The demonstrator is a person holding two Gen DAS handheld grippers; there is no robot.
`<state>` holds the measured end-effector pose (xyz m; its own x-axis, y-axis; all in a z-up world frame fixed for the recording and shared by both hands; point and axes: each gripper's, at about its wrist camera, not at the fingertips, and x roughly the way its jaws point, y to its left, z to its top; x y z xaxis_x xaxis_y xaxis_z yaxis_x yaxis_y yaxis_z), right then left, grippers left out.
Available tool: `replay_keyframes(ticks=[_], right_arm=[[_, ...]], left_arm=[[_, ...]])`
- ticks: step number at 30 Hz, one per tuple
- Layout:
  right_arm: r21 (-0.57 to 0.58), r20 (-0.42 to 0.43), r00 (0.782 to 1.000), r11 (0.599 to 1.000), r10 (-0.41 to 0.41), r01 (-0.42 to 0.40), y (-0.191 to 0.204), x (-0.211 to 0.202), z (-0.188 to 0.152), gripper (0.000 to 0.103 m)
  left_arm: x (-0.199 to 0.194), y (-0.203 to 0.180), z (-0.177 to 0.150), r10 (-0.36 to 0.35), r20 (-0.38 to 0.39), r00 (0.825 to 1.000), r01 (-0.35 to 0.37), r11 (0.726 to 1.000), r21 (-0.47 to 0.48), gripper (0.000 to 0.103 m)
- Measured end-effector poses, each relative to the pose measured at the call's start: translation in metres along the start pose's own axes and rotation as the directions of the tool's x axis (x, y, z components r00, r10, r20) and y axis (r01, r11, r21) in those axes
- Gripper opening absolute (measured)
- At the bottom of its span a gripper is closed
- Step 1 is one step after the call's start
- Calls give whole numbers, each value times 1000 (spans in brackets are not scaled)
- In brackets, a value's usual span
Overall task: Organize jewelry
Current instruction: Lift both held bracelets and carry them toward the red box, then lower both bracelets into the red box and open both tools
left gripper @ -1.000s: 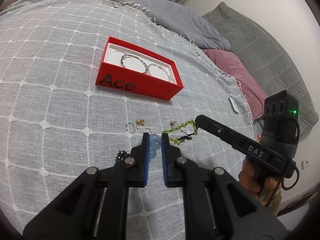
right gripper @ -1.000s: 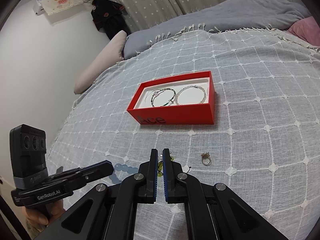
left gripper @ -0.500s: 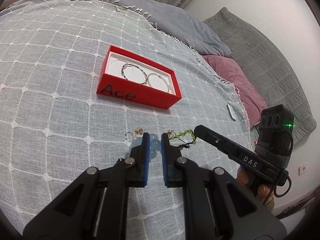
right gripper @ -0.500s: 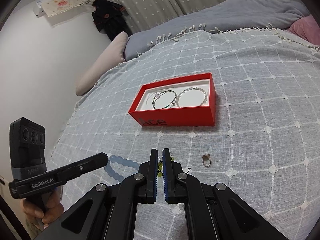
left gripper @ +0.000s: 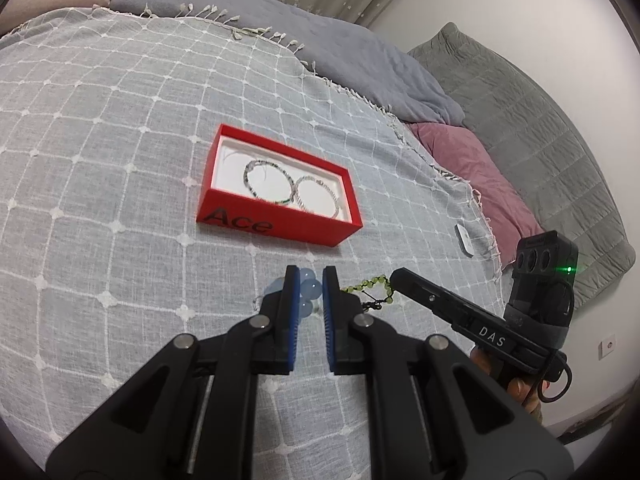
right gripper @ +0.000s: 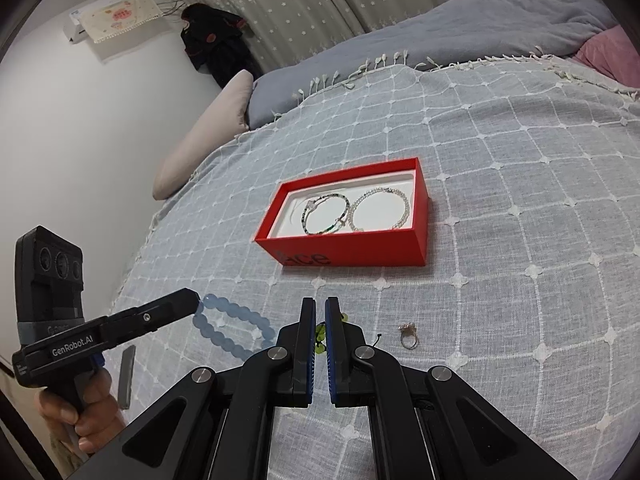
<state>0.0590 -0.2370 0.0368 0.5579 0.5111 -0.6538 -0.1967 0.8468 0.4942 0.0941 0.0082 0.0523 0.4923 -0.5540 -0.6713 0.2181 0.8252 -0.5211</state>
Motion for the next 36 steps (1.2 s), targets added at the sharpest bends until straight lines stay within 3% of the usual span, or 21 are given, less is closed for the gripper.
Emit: replay_keyframes(ticks=[11, 18, 28, 36], right_arm=[[-5, 63, 998, 1000, 22, -21, 5, -9, 39, 4], [4, 80, 997, 1000, 8, -8, -1, 0, 66, 4], [9, 97, 995, 1000, -5, 4, -5, 28, 90, 5], [44, 65, 998, 999, -16, 14, -28, 45, 91, 5]], left_arm=[[-3, -26, 52, -32, 60, 998, 29, 998, 53, 12], [18, -37, 82, -40, 73, 997, 35, 997, 74, 12], [72, -8, 95, -80, 29, 996, 79, 997, 21, 12], [93, 26, 95, 6, -4, 1000, -6, 1000, 6, 13]])
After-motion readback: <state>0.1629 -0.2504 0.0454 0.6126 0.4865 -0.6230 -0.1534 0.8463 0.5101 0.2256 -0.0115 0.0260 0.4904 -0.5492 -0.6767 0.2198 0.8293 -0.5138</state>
